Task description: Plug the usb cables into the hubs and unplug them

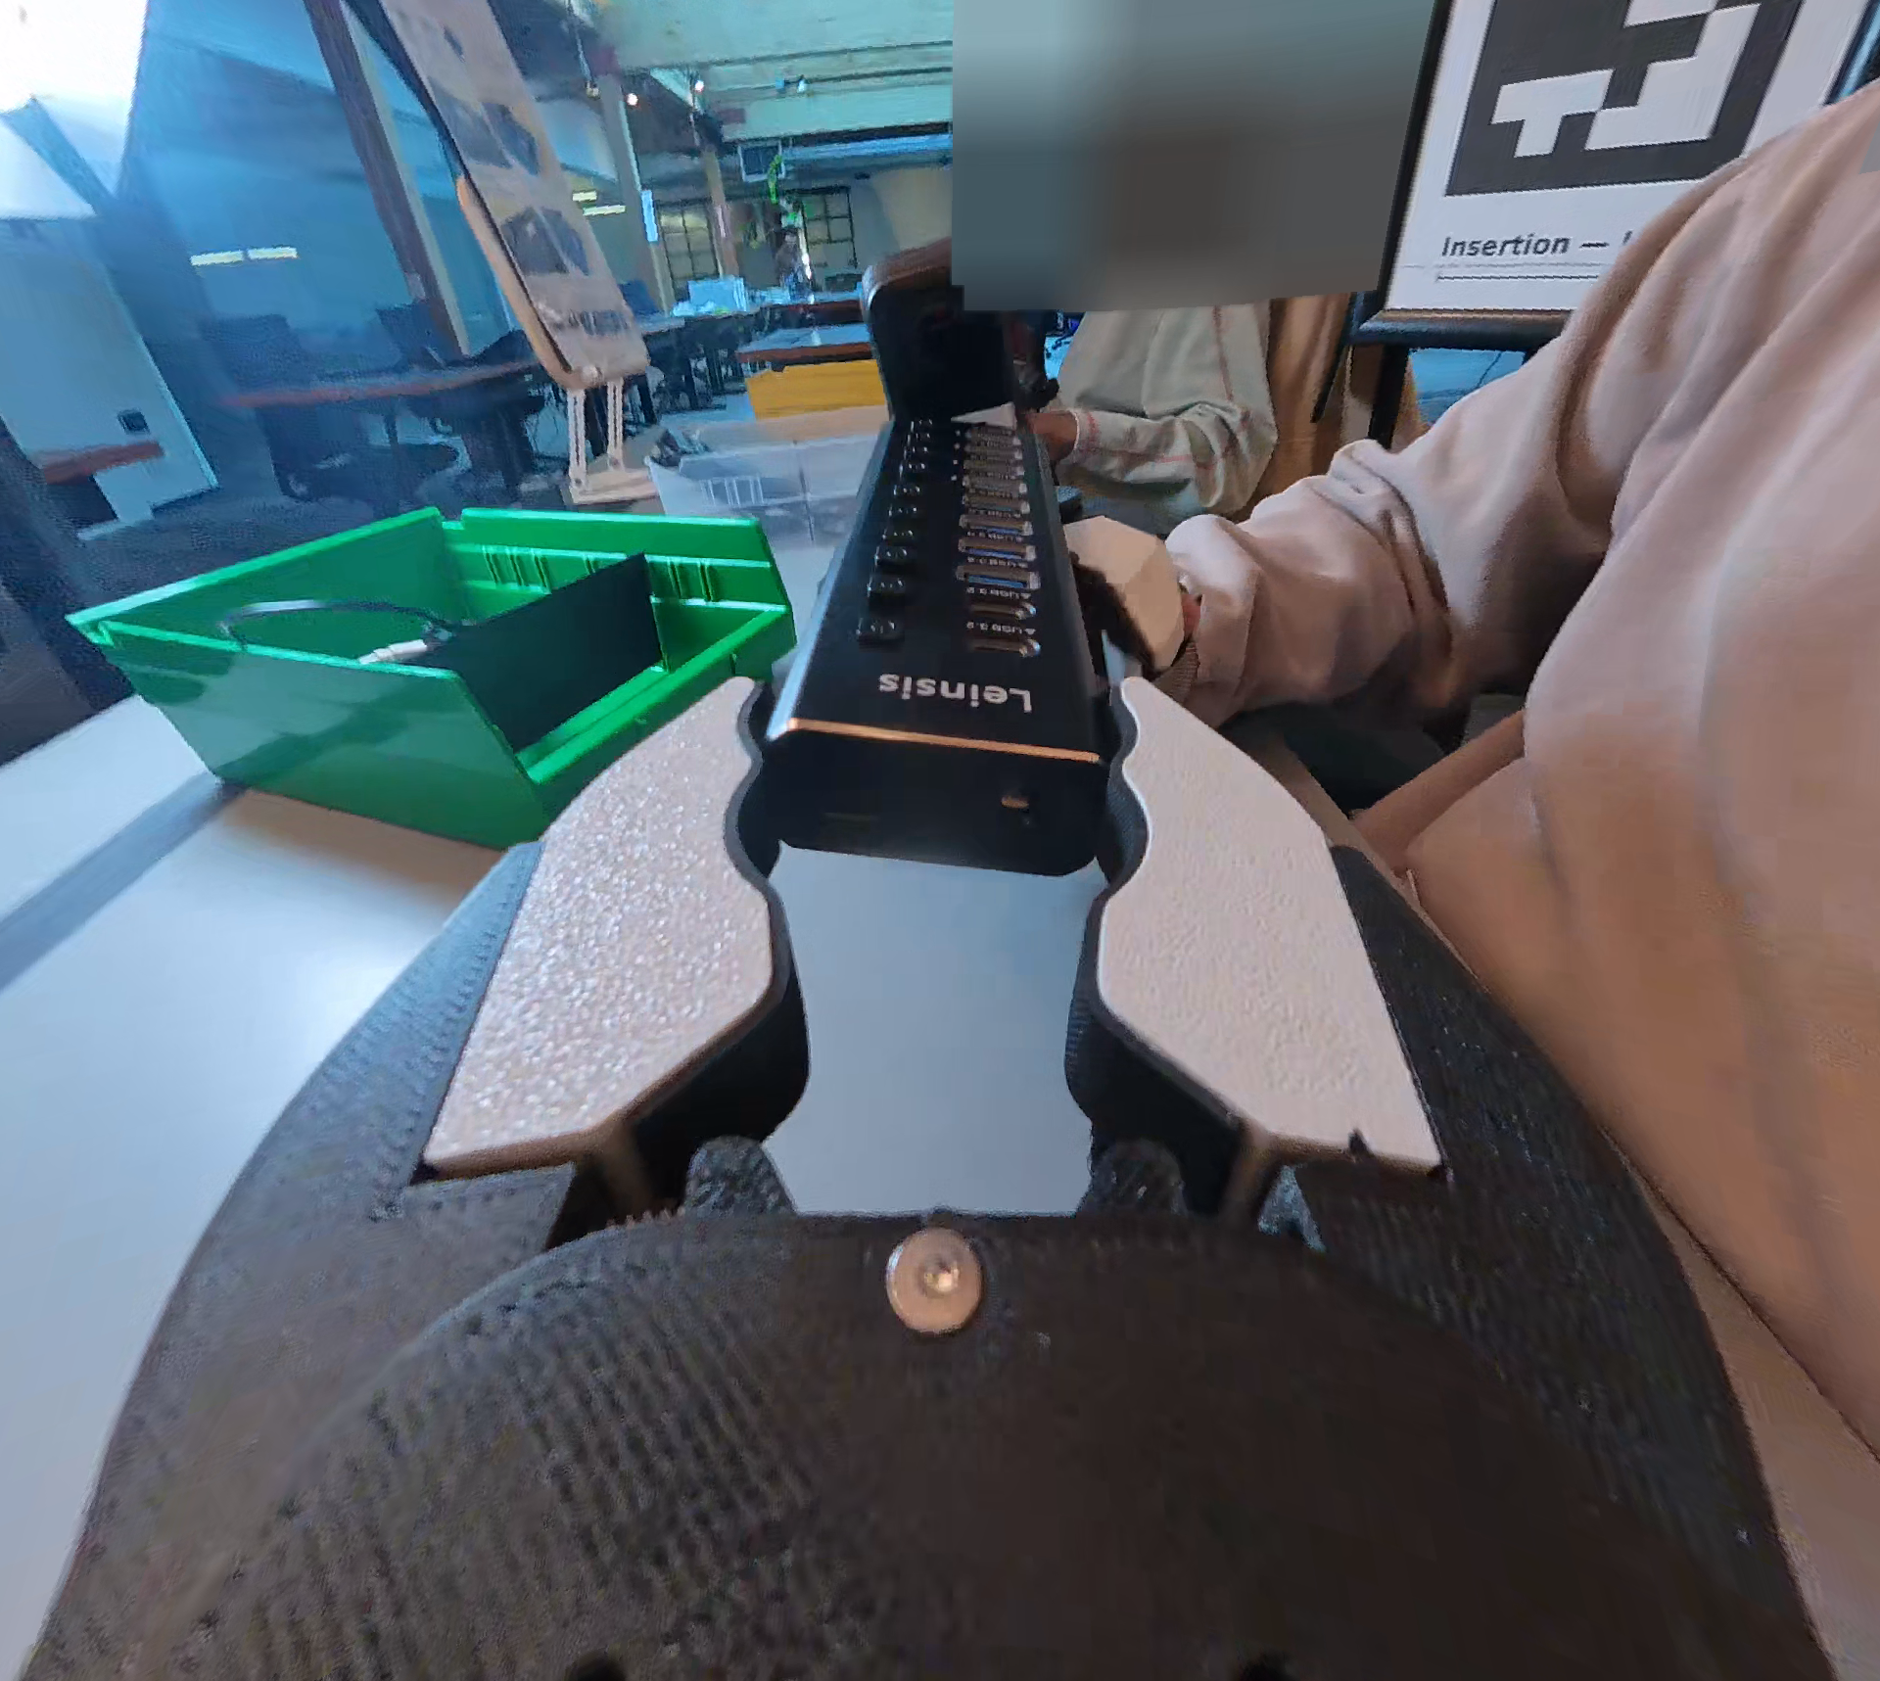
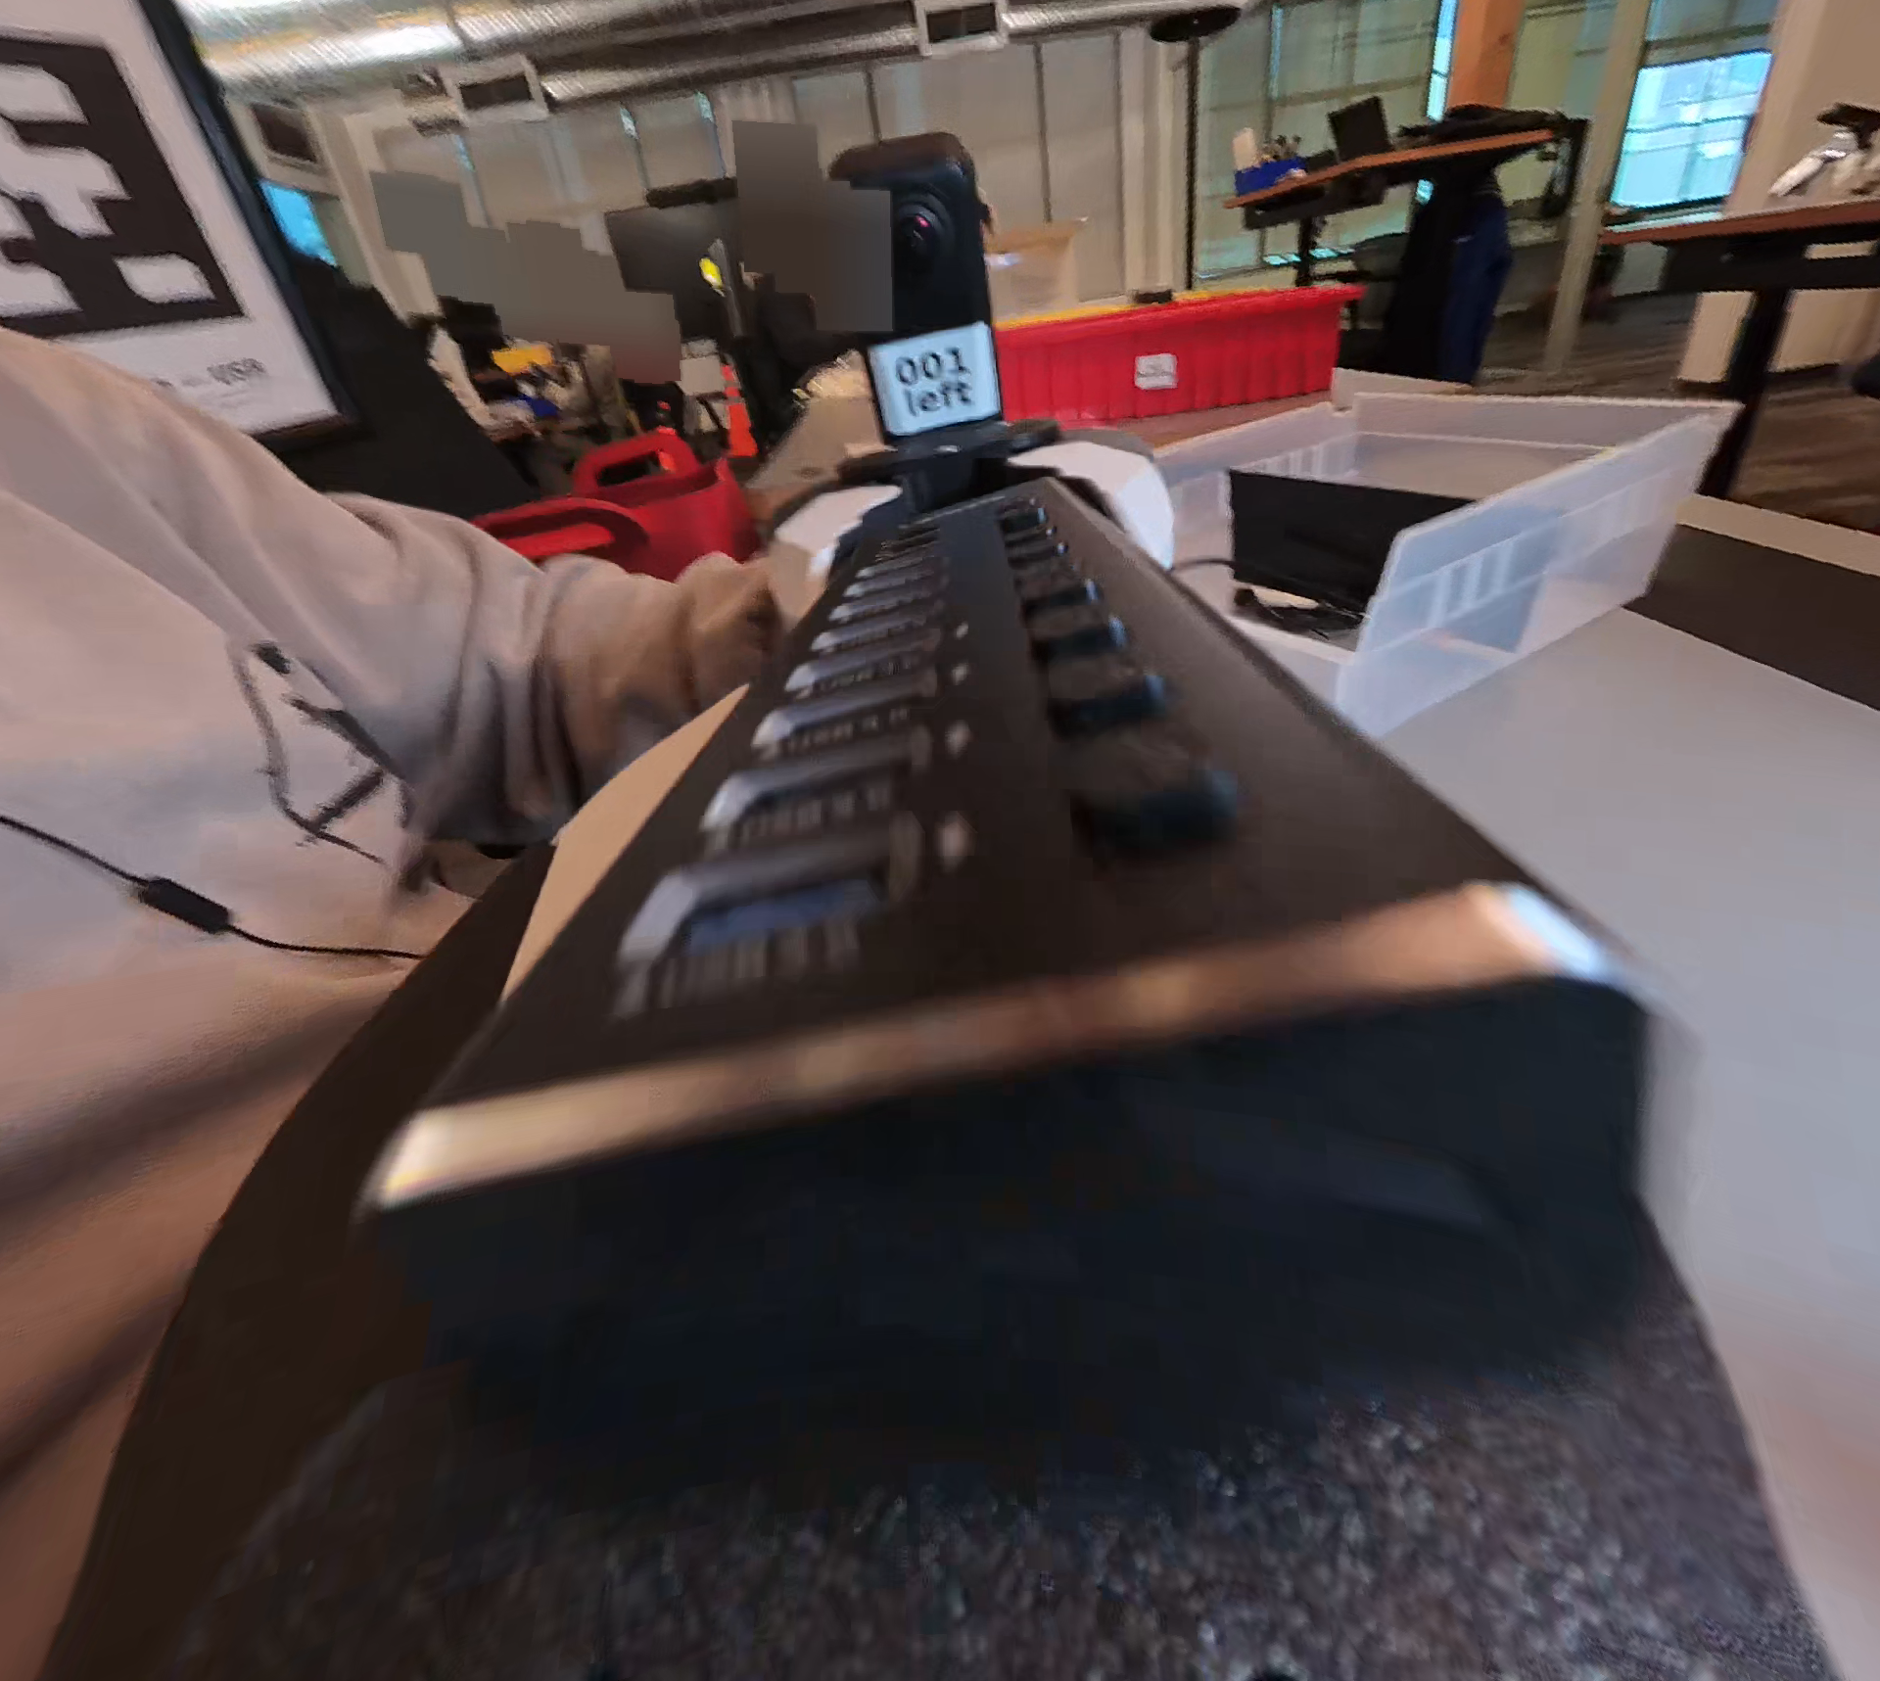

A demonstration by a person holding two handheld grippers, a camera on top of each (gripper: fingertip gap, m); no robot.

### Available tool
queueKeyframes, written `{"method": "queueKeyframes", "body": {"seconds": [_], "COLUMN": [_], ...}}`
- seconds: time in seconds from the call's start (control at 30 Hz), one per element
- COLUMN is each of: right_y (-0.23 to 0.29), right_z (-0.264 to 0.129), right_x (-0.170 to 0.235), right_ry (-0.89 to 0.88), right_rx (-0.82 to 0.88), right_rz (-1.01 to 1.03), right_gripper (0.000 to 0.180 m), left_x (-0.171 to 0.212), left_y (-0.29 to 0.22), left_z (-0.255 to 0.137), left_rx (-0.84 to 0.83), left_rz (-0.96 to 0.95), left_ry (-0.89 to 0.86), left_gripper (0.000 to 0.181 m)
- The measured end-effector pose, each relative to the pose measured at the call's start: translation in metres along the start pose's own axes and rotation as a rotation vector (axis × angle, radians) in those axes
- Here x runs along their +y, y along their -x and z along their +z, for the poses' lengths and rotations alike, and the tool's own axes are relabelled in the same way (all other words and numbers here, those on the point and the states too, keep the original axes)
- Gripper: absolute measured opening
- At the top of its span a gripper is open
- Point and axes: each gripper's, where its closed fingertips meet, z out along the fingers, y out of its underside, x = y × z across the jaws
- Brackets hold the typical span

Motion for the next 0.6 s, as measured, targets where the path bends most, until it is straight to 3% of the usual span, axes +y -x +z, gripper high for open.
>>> {"method": "queueKeyframes", "body": {"seconds": [0.07, 0.17, 0.3, 0.4, 0.5, 0.6], "right_y": [0.013, 0.016, -0.009, -0.032, -0.034, -0.031], "right_z": [-0.005, -0.013, -0.014, -0.02, -0.027, -0.039], "right_x": [-0.011, -0.017, -0.006, -0.003, -0.011, -0.04], "right_ry": [-0.038, -0.035, -0.06, -0.129, -0.177, -0.358], "right_rx": [-0.087, -0.176, -0.146, -0.098, -0.066, -0.031], "right_rz": [0.078, 0.274, 0.539, 0.683, 0.619, 0.471], "right_gripper": [0.06, 0.075, 0.055, 0.033, 0.032, 0.032], "left_x": [-0.012, -0.011, 0.012, 0.019, 0.007, -0.008], "left_y": [0.002, 0.008, 0.013, 0.016, 0.023, 0.029], "left_z": [-0.015, -0.031, -0.035, -0.032, -0.026, -0.015], "left_rx": [-0.011, -0.067, -0.164, -0.21, -0.262, -0.253], "left_rz": [0.058, 0.208, 0.523, 0.636, 0.509, 0.104], "left_ry": [-0.018, 0.06, 0.303, 0.378, 0.233, 0.01], "left_gripper": [0.062, 0.062, 0.061, 0.061, 0.064, 0.055]}}
